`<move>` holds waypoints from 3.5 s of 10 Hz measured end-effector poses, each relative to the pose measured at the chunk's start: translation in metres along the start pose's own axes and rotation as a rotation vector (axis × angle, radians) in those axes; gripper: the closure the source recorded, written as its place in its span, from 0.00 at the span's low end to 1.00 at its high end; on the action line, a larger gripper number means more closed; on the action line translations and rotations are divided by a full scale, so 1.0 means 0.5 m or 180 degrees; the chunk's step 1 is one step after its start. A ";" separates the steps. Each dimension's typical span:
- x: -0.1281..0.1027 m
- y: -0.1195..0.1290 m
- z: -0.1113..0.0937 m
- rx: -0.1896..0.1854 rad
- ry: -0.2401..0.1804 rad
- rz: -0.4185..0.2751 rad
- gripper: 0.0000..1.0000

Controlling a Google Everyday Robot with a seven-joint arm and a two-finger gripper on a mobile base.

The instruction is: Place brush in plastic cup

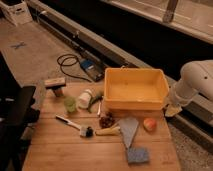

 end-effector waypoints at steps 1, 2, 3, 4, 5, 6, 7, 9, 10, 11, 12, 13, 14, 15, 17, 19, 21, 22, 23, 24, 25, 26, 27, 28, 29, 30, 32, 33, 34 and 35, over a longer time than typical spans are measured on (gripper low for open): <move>0.000 0.000 0.000 0.0000 0.0000 0.0000 0.46; 0.000 0.000 0.000 0.0000 0.0000 0.0000 0.46; 0.000 0.000 0.000 0.0000 0.0000 0.0000 0.46; 0.000 0.000 0.000 0.0000 0.0000 0.0000 0.46; 0.000 0.000 0.000 0.0000 0.0000 0.0000 0.46; 0.000 0.000 0.000 0.0000 0.0000 0.0000 0.46; 0.000 0.000 0.000 0.0000 0.0000 0.0000 0.46; 0.000 0.000 0.000 0.0000 0.0000 0.0000 0.46; 0.000 0.000 0.000 0.0000 0.0000 0.0000 0.46; 0.000 0.000 0.000 0.0000 0.0000 0.0000 0.46; 0.000 0.000 0.000 0.0000 0.0000 0.0000 0.46; 0.000 0.000 0.000 0.0000 0.0000 0.0000 0.46; 0.002 -0.001 -0.001 0.0005 0.0021 0.0004 0.46; 0.000 -0.003 -0.006 0.0018 0.0052 -0.0026 0.46; -0.042 -0.007 -0.025 0.0047 0.0069 -0.0236 0.46; -0.135 -0.002 -0.035 0.0071 0.0050 -0.0517 0.46; -0.240 0.010 -0.035 0.0059 -0.0015 -0.0788 0.46; -0.289 0.020 -0.033 0.0048 -0.0063 -0.0916 0.46; -0.328 0.030 -0.033 0.0043 -0.0107 -0.1010 0.46; -0.362 0.040 -0.031 0.0037 -0.0159 -0.1067 0.46; -0.381 0.046 -0.032 0.0040 -0.0190 -0.1096 0.46; -0.378 0.047 -0.032 0.0041 -0.0188 -0.1087 0.46; -0.380 0.047 -0.032 0.0040 -0.0189 -0.1091 0.46; -0.382 0.047 -0.031 0.0038 -0.0190 -0.1098 0.46; -0.381 0.046 -0.032 0.0039 -0.0188 -0.1093 0.46; -0.379 0.044 -0.033 0.0043 -0.0185 -0.1084 0.46; -0.400 0.044 -0.023 -0.0023 -0.0217 -0.1235 0.46; -0.420 0.049 -0.015 -0.0057 -0.0254 -0.1301 0.46; -0.461 0.059 0.001 -0.0118 -0.0324 -0.1414 0.46; -0.507 0.071 0.018 -0.0179 -0.0407 -0.1506 0.46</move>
